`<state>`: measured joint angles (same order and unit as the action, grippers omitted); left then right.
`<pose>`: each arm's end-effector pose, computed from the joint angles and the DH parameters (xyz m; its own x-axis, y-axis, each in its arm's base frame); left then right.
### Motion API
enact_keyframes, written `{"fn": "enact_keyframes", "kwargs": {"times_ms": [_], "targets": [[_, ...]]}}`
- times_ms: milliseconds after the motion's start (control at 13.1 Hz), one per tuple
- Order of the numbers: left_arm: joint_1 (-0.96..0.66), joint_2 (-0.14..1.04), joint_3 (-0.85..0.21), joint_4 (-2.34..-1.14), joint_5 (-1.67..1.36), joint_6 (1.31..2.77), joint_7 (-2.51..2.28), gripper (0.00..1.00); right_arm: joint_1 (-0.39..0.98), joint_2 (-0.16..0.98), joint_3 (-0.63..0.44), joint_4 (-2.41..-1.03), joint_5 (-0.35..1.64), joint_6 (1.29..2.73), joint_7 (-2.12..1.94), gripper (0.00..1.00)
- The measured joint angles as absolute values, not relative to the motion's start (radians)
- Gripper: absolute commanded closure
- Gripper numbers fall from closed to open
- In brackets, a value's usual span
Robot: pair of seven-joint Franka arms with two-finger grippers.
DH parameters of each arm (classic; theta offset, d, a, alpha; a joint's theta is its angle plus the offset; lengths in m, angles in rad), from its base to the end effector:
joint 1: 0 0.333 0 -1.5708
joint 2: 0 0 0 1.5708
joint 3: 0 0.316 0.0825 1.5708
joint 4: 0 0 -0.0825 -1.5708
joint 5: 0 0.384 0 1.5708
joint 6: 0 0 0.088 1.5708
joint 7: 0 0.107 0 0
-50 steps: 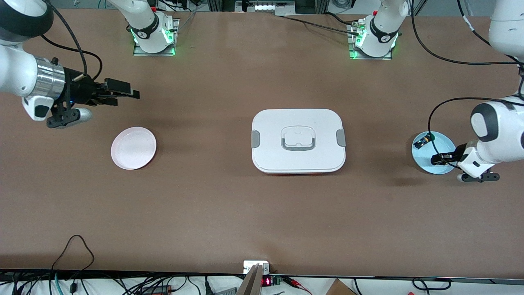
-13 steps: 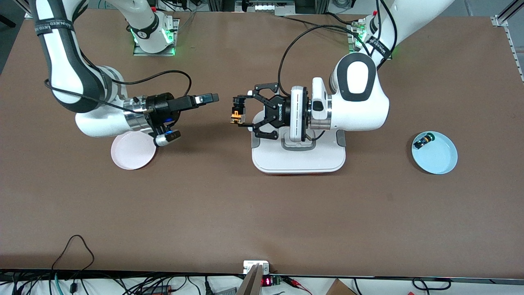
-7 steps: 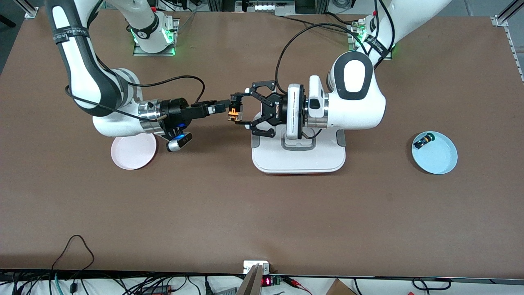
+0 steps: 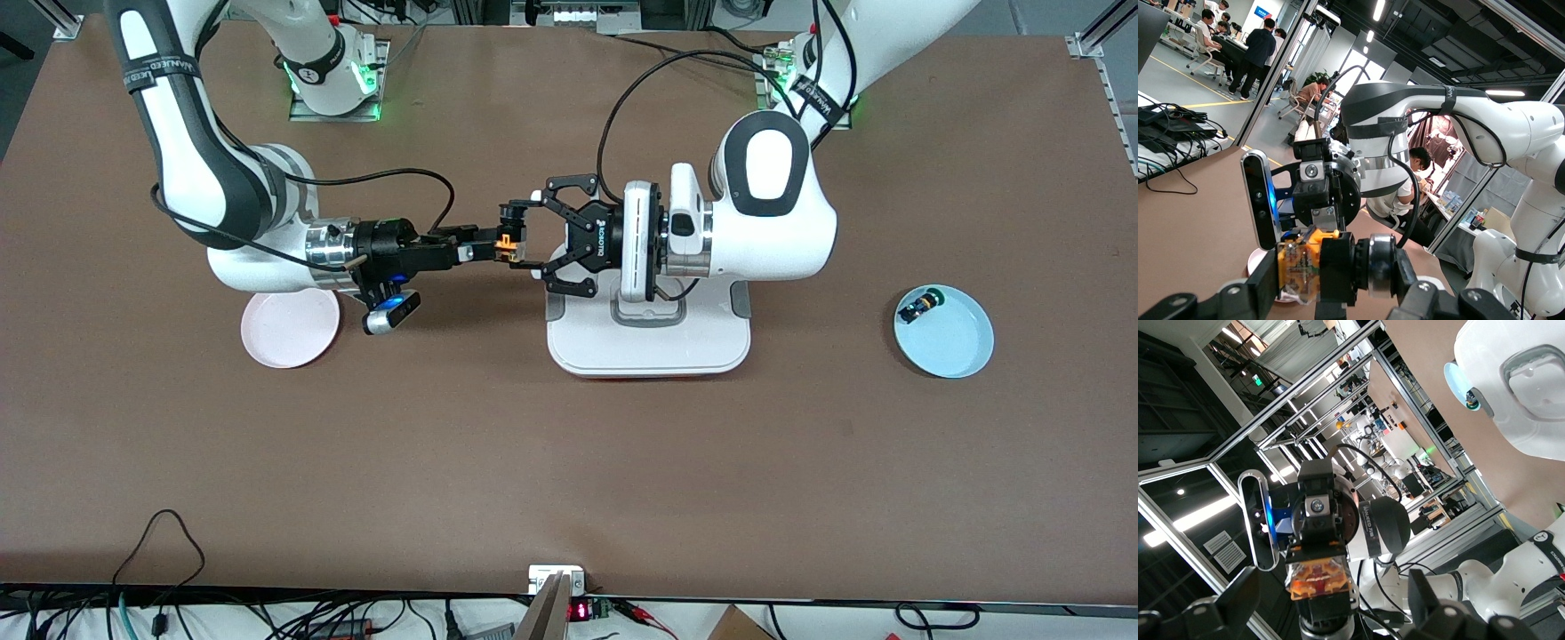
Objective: Transfer orange switch to right arm and place
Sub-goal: 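Grasp the orange switch with the right gripper from the left gripper, then open the left gripper while the right gripper carries the switch away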
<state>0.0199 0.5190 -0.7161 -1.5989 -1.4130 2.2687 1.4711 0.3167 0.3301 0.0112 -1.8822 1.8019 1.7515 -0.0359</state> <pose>0.5783 -0.4045 0.4448 0.5089 -0.1286 0.8512 -0.8586 -0.0049 0.5126 0.5729 0.2862 0.3949 0.8005 0.0807 -0.5939 -0.5978 0.0352 -0.8009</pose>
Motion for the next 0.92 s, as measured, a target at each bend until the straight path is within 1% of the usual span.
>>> {"fn": "enact_keyframes", "kwargs": {"times_ms": [307,383,460,613,690,766,920], "targets": [[0.02,0.519,-0.716,-1.599,-1.413,2.269,1.471,0.9,0.331,0.312,0.013,-1.88,1.802,1.76,0.028,0.03],[0.02,0.519,-0.716,-1.599,-1.413,2.269,1.471,0.9,0.332,0.308,0.013,-1.88,1.802,1.761,0.035,0.05],[0.02,0.519,-0.716,-1.599,-1.413,2.269,1.471,0.9,0.333,0.306,0.013,-1.88,1.802,1.761,0.037,0.13],[0.02,0.519,-0.716,-1.599,-1.413,2.269,1.471,0.9,0.334,0.306,0.013,-1.88,1.802,1.762,0.039,0.42],[0.02,0.519,-0.716,-1.599,-1.413,2.269,1.471,0.9,0.334,0.306,0.013,-1.88,1.802,1.763,0.04,0.54],[0.02,0.519,-0.716,-1.599,-1.413,2.269,1.471,0.9,0.334,0.306,0.013,-1.88,1.802,1.763,0.04,0.63],[0.02,0.519,-0.716,-1.599,-1.416,2.27,1.468,0.9,0.335,0.306,0.013,-1.881,1.803,1.766,0.038,0.68]]}}
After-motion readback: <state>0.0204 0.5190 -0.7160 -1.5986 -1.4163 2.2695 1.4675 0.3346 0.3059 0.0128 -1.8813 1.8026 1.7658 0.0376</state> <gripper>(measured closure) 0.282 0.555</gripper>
